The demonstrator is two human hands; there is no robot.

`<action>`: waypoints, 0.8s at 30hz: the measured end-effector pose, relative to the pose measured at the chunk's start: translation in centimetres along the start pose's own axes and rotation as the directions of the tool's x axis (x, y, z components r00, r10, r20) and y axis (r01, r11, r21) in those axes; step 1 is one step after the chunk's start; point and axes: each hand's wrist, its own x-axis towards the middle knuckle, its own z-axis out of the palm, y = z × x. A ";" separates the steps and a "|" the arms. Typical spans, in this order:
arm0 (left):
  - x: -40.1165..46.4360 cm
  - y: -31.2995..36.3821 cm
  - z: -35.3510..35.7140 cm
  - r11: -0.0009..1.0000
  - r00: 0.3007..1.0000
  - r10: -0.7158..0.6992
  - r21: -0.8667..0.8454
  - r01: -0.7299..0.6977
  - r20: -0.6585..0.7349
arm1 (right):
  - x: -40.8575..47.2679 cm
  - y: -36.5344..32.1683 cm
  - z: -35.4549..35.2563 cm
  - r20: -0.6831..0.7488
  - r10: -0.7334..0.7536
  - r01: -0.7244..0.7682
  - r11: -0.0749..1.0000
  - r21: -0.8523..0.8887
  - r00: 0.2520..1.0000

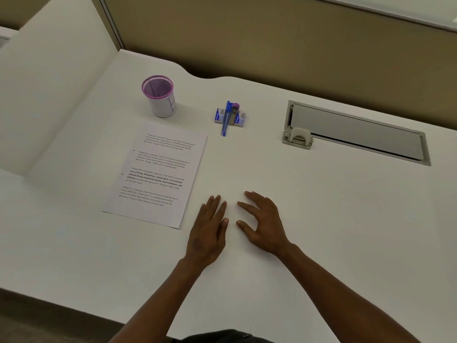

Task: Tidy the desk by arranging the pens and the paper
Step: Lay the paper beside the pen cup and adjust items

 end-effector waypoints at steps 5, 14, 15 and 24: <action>-0.1 0.0 0.2 1.000 0.998 -0.007 0.025 0.009 -0.056 | 1.4 -0.3 0.4 -0.103 0.049 -0.050 0.999 -0.003 0.993; -0.6 -0.4 0.8 0.990 0.999 0.010 0.143 -0.004 -0.045 | 4.2 -1.8 0.5 -0.084 0.337 -0.328 0.939 0.105 0.938; -0.7 -0.4 0.9 0.991 0.999 0.004 0.135 0.003 -0.046 | 4.4 -1.7 0.4 -0.085 0.339 -0.330 0.938 0.109 0.937; -0.6 -0.3 1.5 0.997 0.998 -0.003 0.082 0.009 -0.068 | 1.5 -1.1 0.8 -0.119 0.179 -0.164 0.979 0.123 0.977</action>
